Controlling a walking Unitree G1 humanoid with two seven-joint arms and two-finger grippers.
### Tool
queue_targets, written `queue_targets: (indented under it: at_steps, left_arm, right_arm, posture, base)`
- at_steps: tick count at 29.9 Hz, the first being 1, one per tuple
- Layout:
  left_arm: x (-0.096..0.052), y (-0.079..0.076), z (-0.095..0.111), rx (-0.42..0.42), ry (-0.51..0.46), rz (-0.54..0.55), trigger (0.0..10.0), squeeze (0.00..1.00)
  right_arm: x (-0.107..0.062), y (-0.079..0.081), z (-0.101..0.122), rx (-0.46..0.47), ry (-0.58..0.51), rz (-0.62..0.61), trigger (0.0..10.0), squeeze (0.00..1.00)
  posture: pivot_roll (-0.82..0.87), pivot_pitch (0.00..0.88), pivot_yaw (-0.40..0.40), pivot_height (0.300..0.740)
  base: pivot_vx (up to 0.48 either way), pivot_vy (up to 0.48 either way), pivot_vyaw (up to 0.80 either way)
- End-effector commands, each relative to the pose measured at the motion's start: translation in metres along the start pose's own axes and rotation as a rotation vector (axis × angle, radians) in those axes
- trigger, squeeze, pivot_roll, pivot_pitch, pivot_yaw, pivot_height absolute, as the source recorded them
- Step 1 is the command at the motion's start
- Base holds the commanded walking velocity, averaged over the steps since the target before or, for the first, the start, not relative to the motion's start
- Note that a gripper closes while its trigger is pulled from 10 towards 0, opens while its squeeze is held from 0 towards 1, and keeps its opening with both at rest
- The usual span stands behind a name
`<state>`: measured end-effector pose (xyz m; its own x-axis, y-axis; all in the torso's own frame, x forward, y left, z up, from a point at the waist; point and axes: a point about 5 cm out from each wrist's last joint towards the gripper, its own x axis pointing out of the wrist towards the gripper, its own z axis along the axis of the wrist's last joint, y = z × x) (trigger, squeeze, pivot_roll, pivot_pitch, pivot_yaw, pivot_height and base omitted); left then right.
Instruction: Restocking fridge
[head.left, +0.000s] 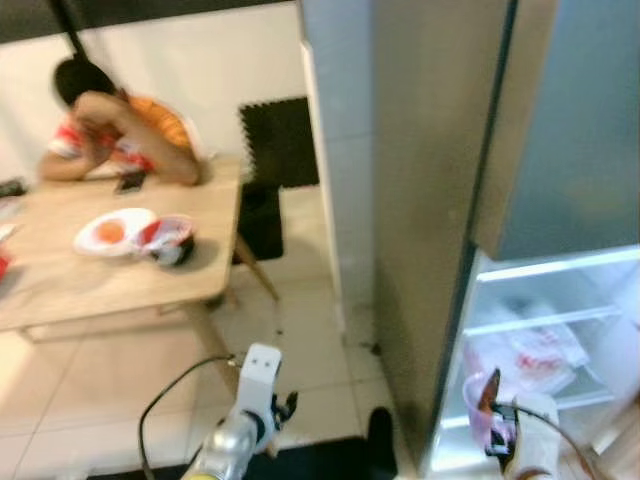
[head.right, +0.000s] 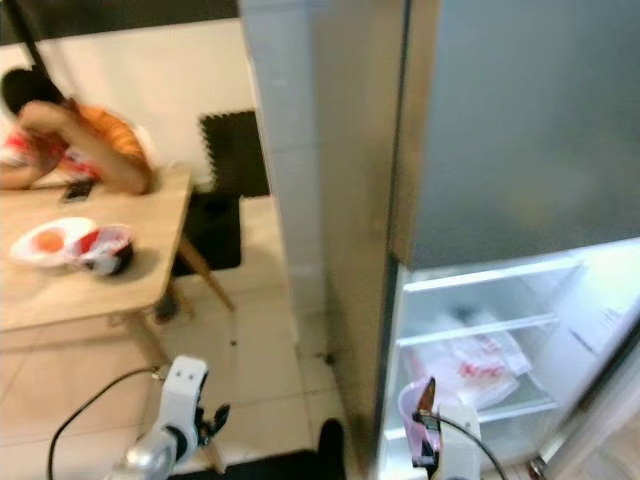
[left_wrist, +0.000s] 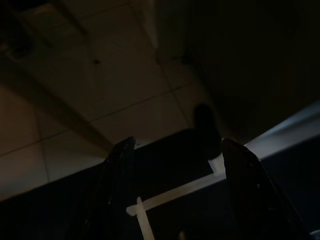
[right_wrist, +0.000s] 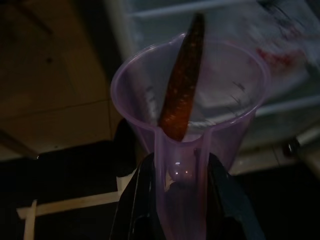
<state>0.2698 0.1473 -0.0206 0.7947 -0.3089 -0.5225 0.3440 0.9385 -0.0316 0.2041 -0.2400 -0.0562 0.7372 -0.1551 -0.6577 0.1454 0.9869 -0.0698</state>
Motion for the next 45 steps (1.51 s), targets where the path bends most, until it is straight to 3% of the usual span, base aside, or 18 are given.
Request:
queue_targets:
  at_steps: [1, 4, 6, 11, 17, 25, 34, 45]
  left_arm:
    - [-0.001, 0.002, -0.001, 0.047, 0.005, -0.008, 10.0, 0.00]
    - [-0.002, -0.001, -0.003, 0.061, 0.000, -0.026, 10.0, 0.00]
    - [-0.003, 0.001, -0.006, 0.057, 0.016, -0.002, 10.0, 0.00]
    - [-0.011, 0.007, -0.029, 0.030, 0.131, 0.047, 10.0, 0.00]
    - [-0.014, 0.006, -0.037, 0.013, 0.149, 0.051, 10.0, 0.00]
    - [-0.013, 0.017, -0.027, -0.115, 0.078, 0.134, 10.0, 0.00]
    - [-0.011, 0.011, -0.026, -0.082, 0.084, 0.105, 10.0, 0.00]
    - [-0.011, 0.010, -0.027, -0.106, 0.083, 0.109, 10.0, 0.00]
  right_arm:
    - [0.001, 0.004, 0.003, 0.011, -0.015, 0.007, 10.0, 0.00]
    - [0.000, 0.001, 0.002, 0.020, -0.014, -0.008, 10.0, 0.00]
    - [0.000, -0.004, 0.000, 0.078, -0.001, -0.046, 10.0, 0.00]
    - [-0.001, -0.004, -0.005, 0.039, 0.020, -0.058, 10.0, 0.00]
    - [-0.004, -0.003, -0.014, 0.032, 0.053, -0.069, 10.0, 0.00]
    - [-0.005, -0.003, -0.015, 0.041, 0.044, -0.079, 10.0, 0.00]
    - [-0.005, -0.006, -0.013, 0.043, 0.033, -0.083, 10.0, 0.00]
    - [-0.005, -0.009, -0.013, 0.036, 0.031, -0.084, 10.0, 0.00]
  posture:
    - [-0.09, 0.003, 0.033, 0.740]
    - [-0.10, 0.004, 0.032, 0.740]
    - [-0.10, 0.004, 0.032, 0.740]
    - [-0.10, 0.005, 0.030, 0.740]
    - [-0.10, 0.007, 0.032, 0.740]
    - [-0.09, 0.006, 0.035, 0.740]
    - [-0.10, 0.000, 0.035, 0.740]
    - [-0.10, 0.000, 0.029, 0.740]
  base:
    - [0.000, 0.000, 0.80]
    - [0.000, 0.000, 0.80]
    - [0.000, 0.000, 0.00]
    - [0.000, 0.000, 0.00]
    - [0.000, 0.000, 0.00]
    - [0.000, 0.000, 0.00]
    - [0.000, -0.354, 0.00]
    - [0.000, -0.480, 0.00]
